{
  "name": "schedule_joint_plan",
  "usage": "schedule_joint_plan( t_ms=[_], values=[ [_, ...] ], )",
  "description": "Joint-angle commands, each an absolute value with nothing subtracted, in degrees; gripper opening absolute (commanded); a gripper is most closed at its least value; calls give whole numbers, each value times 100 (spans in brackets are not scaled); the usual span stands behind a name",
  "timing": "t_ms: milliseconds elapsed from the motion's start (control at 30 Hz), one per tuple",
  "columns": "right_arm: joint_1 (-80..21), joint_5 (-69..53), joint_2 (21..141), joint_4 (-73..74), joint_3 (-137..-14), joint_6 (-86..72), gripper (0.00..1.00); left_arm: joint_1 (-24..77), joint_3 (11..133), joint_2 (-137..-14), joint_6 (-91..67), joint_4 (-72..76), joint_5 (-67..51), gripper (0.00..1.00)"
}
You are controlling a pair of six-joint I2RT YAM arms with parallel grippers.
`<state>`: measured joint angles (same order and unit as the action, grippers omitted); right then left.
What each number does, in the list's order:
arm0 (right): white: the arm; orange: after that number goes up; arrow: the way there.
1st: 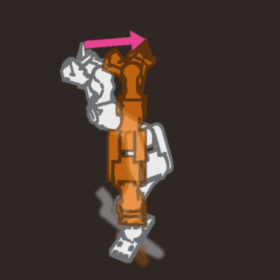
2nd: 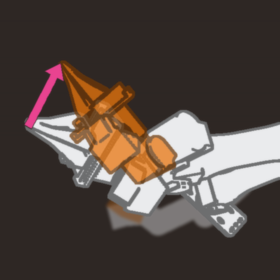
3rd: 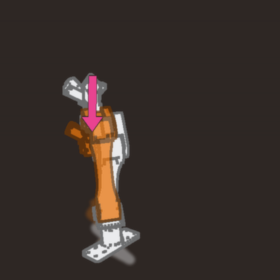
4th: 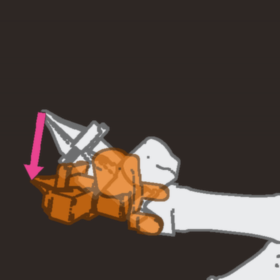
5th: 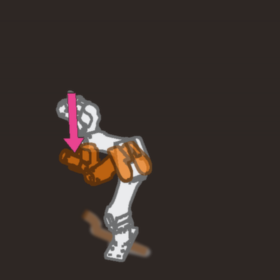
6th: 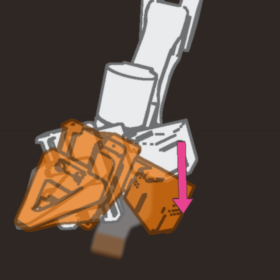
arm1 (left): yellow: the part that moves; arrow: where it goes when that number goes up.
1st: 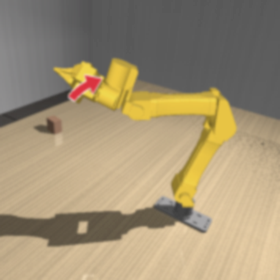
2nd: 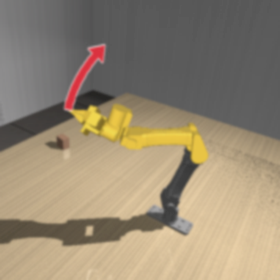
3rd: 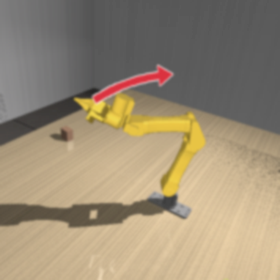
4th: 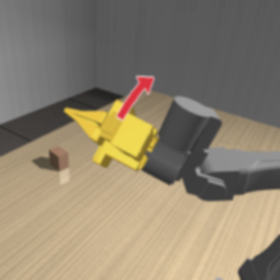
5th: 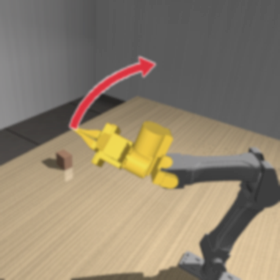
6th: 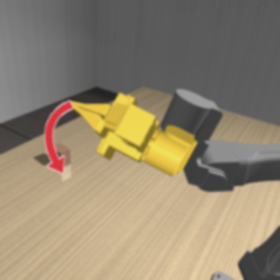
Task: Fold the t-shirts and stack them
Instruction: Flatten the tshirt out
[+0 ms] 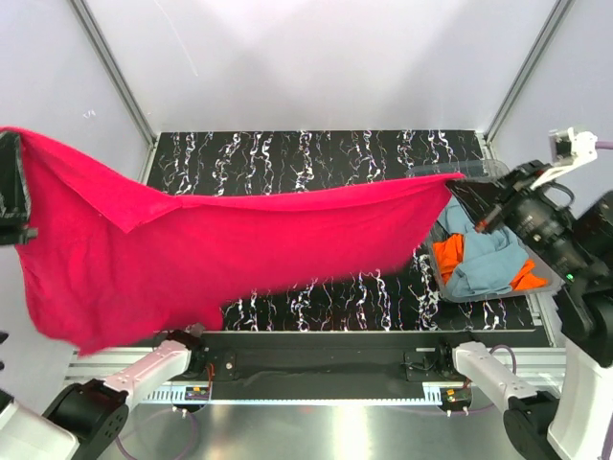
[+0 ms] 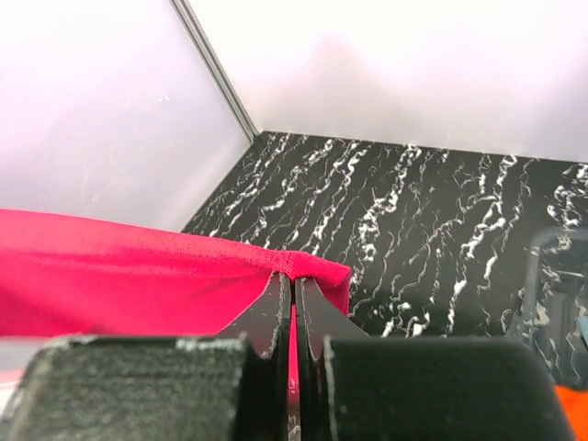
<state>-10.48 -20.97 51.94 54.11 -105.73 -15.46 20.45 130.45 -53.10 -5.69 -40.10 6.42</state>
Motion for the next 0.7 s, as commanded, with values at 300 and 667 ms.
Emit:
schedule_joint_plan(
  t_ms=[300, 667],
  values=[
    [-1055, -1390, 7311, 3218, -8904, -1600, 0, 1873, 11174, -7813, 290, -3017, 1424, 0],
    [-827, -659, 10753, 2162, -9332, -404, 0, 923, 9974, -10958, 123, -651, 291, 0]
  ],
)
